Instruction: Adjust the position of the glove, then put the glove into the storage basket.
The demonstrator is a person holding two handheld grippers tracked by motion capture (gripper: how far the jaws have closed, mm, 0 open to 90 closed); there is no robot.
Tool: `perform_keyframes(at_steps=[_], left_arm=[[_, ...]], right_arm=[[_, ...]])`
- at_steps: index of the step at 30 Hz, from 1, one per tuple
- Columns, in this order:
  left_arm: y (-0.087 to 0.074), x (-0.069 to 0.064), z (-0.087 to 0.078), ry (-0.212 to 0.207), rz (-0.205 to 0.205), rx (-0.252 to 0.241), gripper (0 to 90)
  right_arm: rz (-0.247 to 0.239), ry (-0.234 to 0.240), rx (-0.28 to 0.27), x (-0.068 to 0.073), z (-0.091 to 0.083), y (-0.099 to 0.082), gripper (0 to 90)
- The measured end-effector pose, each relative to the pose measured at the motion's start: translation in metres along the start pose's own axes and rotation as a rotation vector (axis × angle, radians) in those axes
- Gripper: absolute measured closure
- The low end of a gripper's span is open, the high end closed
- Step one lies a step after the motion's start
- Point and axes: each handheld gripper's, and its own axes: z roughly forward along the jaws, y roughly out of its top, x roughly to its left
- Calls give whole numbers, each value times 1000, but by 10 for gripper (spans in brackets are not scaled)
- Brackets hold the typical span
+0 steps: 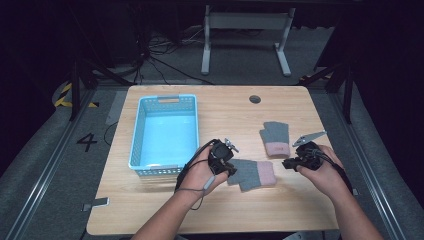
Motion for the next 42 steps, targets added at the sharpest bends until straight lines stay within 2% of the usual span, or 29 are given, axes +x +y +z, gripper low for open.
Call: perform_keyframes(at_steps=[9,15,18,24,28,33,42], left_arm=[[-5,9,-23,18,-40,-49,752],[-9,11,-32,14,-56,-42,736],[-11,11,-34,8,-69,-33,718],[-15,11,-40,12,-79,-35,694],[-17,12,-44,18,-84,-43,679],[-19,14,-48,21,-93,-50,679],[-23,16,-53,21,-97,-60,649]], right_arm=[[35,-11,-60,-4,-9,2,786],[89,-34,-97,-10,-15,11,745],[124,-18,-120,-15,-16,20,726],[167,-49,-100,-25,-11,38,684],[225,-81,-81,-36,-7,51,659],[247,-94,-58,-44,0,62,637],[330,-121,25,-56,28,76,572]])
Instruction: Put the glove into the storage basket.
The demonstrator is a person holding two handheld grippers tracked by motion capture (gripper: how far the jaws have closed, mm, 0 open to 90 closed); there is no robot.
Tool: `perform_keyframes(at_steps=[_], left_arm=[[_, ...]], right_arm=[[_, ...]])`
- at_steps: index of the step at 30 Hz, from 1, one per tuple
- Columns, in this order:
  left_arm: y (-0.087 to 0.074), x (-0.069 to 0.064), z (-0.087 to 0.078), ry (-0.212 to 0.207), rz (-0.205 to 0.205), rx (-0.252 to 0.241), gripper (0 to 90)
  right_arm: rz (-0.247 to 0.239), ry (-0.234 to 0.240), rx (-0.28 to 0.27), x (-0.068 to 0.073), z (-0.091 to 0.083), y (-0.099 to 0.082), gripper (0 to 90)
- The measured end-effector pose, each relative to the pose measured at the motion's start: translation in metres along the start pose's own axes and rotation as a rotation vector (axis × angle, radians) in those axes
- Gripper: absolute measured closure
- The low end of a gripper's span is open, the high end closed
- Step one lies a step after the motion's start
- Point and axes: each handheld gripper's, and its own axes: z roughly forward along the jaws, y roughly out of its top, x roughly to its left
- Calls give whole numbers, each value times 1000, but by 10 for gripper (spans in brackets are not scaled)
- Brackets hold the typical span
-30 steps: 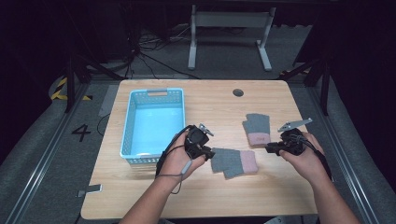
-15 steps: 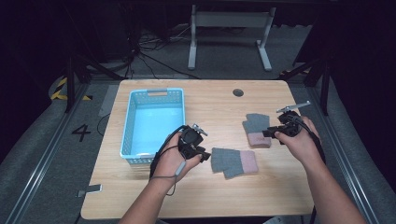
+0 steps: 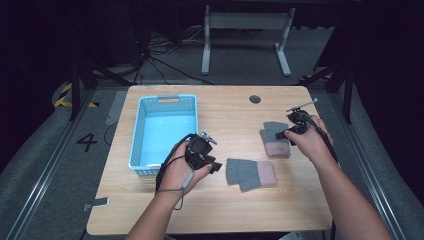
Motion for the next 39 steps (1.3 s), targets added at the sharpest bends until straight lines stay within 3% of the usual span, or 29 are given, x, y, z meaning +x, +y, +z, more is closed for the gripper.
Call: perform_keyframes(at_steps=[12,17,26,32,39], left_arm=[[-1,2,0,-1,-4,0,638],[-1,2,1,5,2,3,635],[-1,1,0,6,6,-3,630],[-1,0,0,4,6,-3,626],[-1,1,-1,-6,2,-9,626]], right_arm=[[76,-32,58,-11,34,7,555],[97,-47,113,-13,49,7,563],[88,-82,130,-13,51,10,711],[99,-41,112,-18,50,7,832],[79,-28,73,-21,43,5,860]])
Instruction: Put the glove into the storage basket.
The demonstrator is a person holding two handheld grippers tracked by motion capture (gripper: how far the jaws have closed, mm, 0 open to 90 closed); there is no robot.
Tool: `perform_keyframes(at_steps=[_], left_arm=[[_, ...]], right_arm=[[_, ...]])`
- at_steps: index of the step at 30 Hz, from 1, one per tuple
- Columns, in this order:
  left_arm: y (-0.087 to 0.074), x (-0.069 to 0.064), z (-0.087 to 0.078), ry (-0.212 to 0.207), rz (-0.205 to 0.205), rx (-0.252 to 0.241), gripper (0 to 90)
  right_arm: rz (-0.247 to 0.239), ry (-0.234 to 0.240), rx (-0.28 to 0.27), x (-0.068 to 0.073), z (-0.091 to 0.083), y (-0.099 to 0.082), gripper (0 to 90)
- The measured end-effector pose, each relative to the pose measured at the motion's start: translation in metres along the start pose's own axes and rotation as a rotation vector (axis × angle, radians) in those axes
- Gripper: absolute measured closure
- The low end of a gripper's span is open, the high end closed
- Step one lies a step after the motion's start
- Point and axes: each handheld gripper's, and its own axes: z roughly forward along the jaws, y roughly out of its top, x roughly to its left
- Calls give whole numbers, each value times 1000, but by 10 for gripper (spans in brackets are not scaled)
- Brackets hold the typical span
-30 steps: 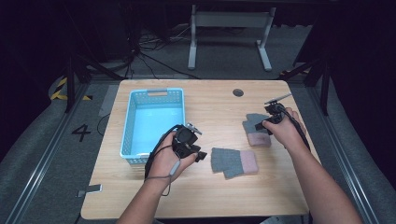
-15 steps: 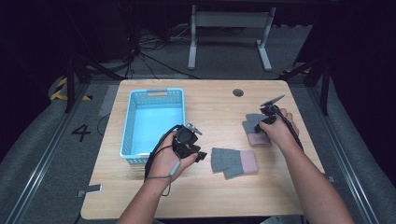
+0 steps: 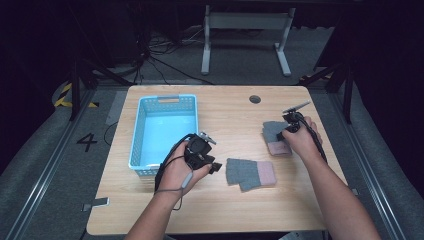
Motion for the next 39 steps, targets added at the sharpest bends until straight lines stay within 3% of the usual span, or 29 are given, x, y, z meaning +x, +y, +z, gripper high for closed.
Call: perform_keyframes(at_steps=[3,12,22,29,30,35,36,38,39], left_arm=[[0,0,-1,3,-1,-1,626],[0,-1,-4,4,2,-7,622],[0,-1,-6,3,0,-9,621],[-1,-1,-6,-10,6,-11,612],[-1,-1,-7,-17,5,-12,610],[-1,-1,-8,-20,1,-15,611],[-1,0,-8,-21,3,-13,611],[-1,0,-8,-21,3,-13,611],[-2,0,-9,-20,4,-12,612]], right_arm=[[14,27,-25,1,-8,-1,860],[-7,41,-66,3,-35,-2,858],[-79,75,-109,12,-70,-4,856],[-174,91,-120,24,-93,-10,856],[-208,90,-123,29,-98,-13,856],[-261,111,-125,38,-107,-18,855],[-294,122,-121,43,-111,-20,855],[-309,128,-120,45,-113,-21,855],[-354,144,-111,50,-115,-23,854]])
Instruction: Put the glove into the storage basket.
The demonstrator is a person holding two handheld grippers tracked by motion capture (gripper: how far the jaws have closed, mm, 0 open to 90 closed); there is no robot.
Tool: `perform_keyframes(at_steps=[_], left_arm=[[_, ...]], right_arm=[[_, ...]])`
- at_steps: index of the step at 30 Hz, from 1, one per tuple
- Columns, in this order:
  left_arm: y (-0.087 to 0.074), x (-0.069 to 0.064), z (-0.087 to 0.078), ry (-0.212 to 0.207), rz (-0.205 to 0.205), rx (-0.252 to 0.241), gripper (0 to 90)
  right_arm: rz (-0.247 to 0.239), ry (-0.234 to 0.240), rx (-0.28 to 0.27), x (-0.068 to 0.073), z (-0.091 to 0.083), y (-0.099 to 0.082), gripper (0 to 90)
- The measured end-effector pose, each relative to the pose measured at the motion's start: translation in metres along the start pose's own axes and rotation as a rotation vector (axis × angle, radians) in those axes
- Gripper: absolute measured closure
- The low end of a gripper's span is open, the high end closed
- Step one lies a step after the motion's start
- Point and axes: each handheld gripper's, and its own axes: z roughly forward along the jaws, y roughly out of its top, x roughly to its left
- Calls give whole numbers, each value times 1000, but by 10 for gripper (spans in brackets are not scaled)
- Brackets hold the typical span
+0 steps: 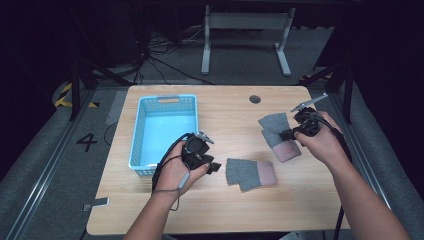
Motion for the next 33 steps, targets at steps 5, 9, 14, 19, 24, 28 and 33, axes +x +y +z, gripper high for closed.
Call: perform_keyframes(at_steps=[5,9,14,19,24,28,33], left_arm=[[0,0,0,-1,3,2,613],[0,-1,0,-3,3,3,614],[0,-1,0,-4,4,4,617],[0,0,0,-4,8,8,616],[0,-1,1,-3,7,10,617],[0,0,5,-2,16,19,617],[0,1,15,-6,26,33,630]], right_arm=[[-91,44,33,16,1,0,854],[-152,71,57,26,4,0,854],[-220,104,95,35,8,0,853],[-285,148,142,42,18,-3,853],[-327,177,178,47,32,-8,852],[-327,182,190,49,40,-11,851],[-359,205,224,52,54,-18,850]])
